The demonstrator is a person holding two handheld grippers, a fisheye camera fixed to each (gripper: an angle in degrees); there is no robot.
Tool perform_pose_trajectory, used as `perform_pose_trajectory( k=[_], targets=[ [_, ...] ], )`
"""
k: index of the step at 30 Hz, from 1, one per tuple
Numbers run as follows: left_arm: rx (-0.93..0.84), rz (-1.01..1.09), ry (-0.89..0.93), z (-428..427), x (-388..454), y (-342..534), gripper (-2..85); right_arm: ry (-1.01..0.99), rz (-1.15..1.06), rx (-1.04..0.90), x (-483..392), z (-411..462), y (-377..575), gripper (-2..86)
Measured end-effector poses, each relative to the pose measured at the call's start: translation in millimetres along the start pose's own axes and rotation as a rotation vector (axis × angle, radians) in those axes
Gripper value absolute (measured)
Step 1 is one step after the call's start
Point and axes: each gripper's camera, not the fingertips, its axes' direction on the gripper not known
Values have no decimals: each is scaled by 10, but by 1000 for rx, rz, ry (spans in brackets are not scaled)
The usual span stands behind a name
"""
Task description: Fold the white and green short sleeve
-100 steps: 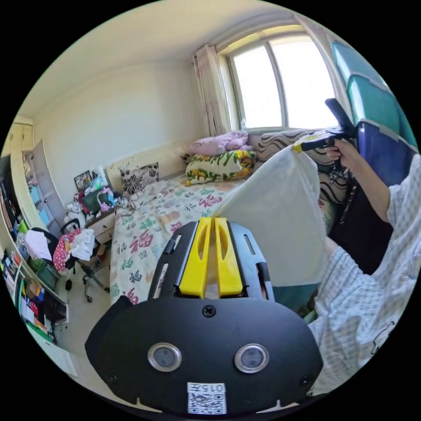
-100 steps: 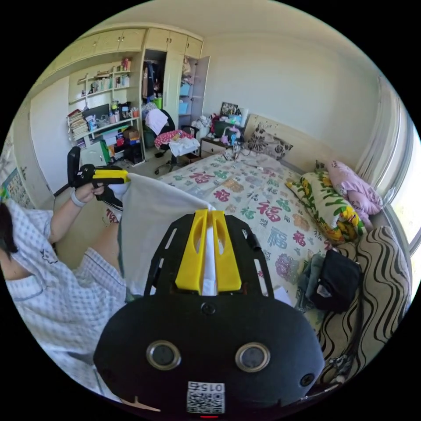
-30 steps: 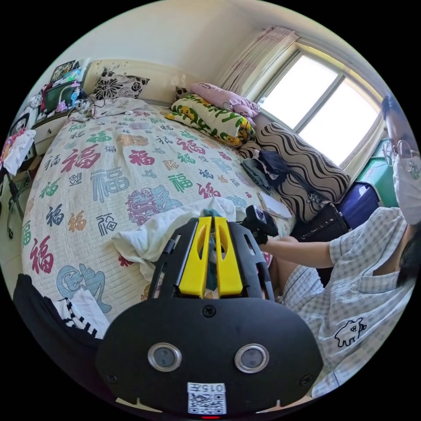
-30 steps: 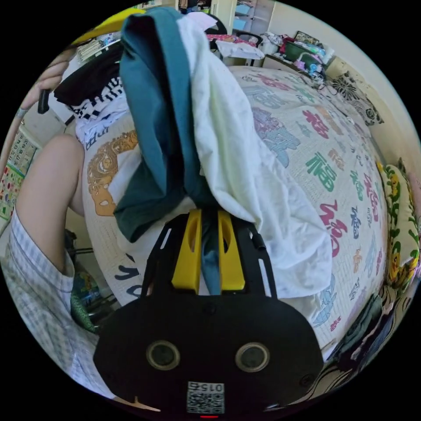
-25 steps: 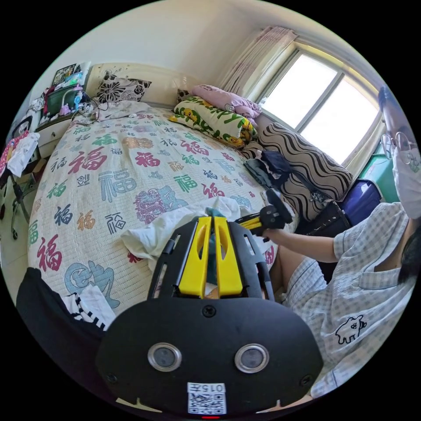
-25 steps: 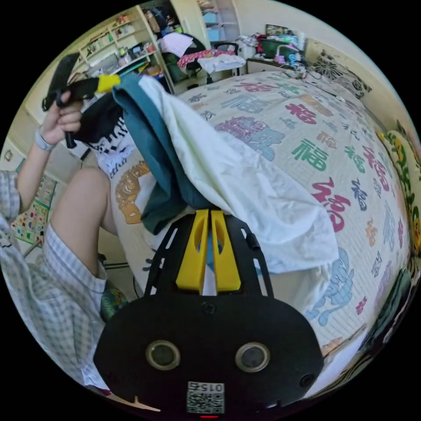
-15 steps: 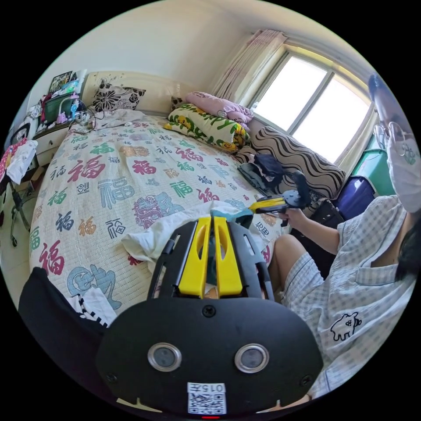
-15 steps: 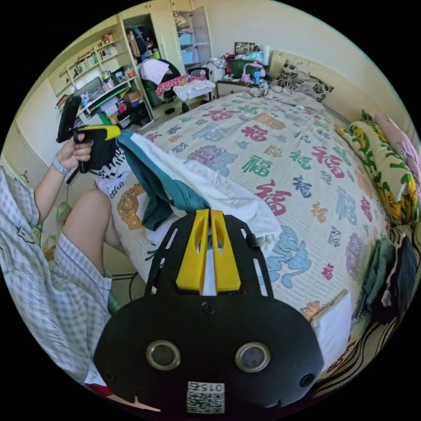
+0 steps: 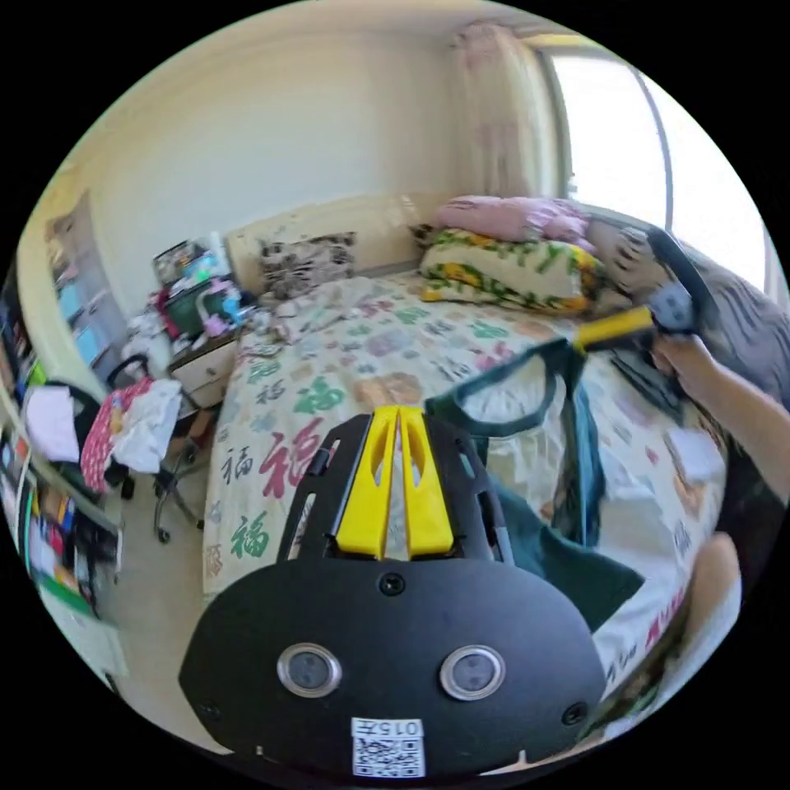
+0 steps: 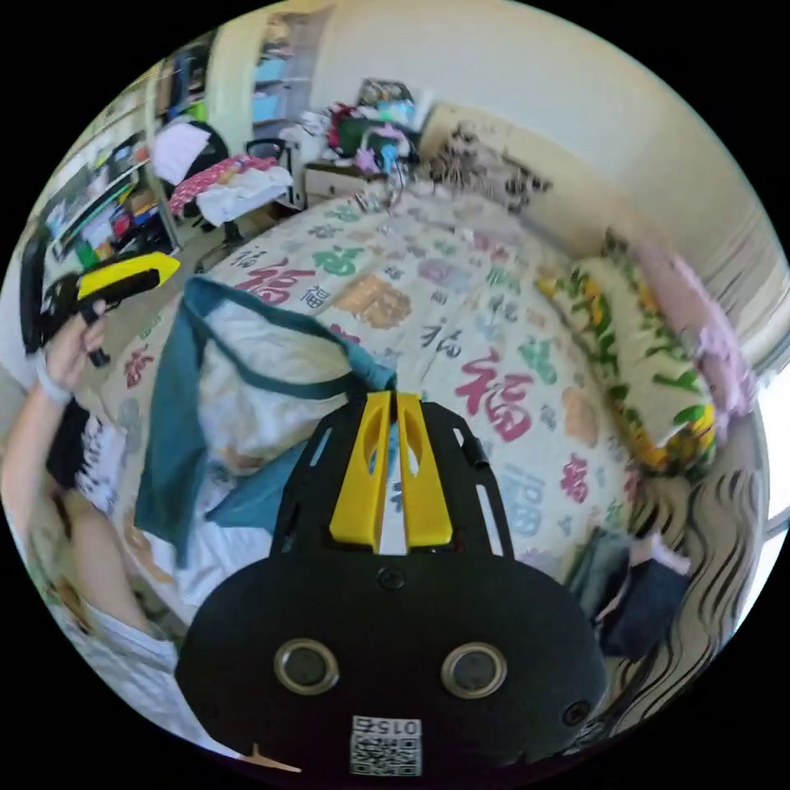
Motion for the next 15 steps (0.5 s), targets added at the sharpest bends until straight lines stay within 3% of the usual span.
perform_pose_trajectory(
  k=[2,4,8,9,12,15],
  targets=[
    [47,-172,-66,186,-178,5,17,-234,65,-53,155,197,-63,33],
    [102,-251,102,171,-175,353,43,-431,-44,38,87,132,366,45],
    [-151,-182,238,225,188,1497,71,-282,-103,-46,13,313,1631,66],
    [-273,-220,236,257,281,1992,76,-250,-38,-141,93,473,2089,77],
    [-514,-391,276,234,423,3141,92,-412,235,-379,412,812,3154,100],
    [-567,-587,315,137,378,3808,97,-507,425,-405,628,848,3769,100]
  ],
)
